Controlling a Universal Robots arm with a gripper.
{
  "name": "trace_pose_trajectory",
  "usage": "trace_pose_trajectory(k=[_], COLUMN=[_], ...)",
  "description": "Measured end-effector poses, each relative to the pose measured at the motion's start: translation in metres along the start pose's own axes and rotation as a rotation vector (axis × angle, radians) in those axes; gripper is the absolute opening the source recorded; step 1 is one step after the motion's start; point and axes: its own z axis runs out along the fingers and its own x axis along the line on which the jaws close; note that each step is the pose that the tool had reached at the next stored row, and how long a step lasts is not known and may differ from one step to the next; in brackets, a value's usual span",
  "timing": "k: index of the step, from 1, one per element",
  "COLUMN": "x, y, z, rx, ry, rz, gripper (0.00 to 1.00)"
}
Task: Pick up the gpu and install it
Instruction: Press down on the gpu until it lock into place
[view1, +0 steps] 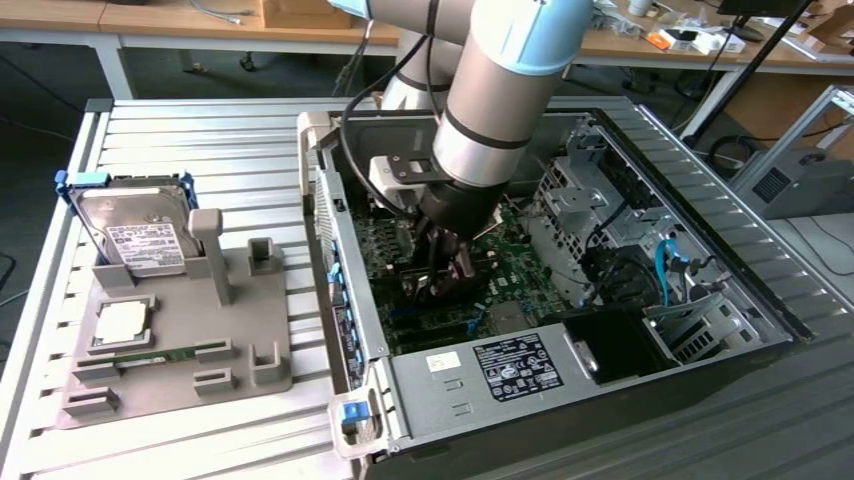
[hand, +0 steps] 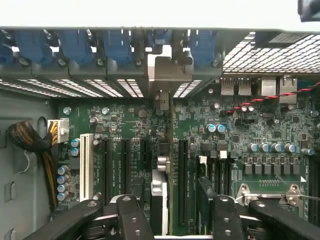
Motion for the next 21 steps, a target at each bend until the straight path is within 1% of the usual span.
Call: trace_pose_trajectory(k=[1,7,8,11,12,13,21], x=[0.0,0.0,0.0,0.0001,0.0002,0.0001,0.0], y=[-0.0001,-0.0001,-0.0001,-0.0001,0.0,-0.0001,-0.0001], z=[0.0012,0.0012,0.0013,0.0011,0.001,0.0011,0.0013], rx=[0.0,-0.0001,-0.0001,-0.0003,-0.0004,-0.0003,-0.0001], ry=[0.0,0.0002,0.0002,0.0011,0.0011,0.0006,0.0002], rz=[0.0,0.0,0.0,0.0,0.0,0.0,0.0], gripper=[0.54,0.54,0.53,0.34,0.34,0.3,0.3])
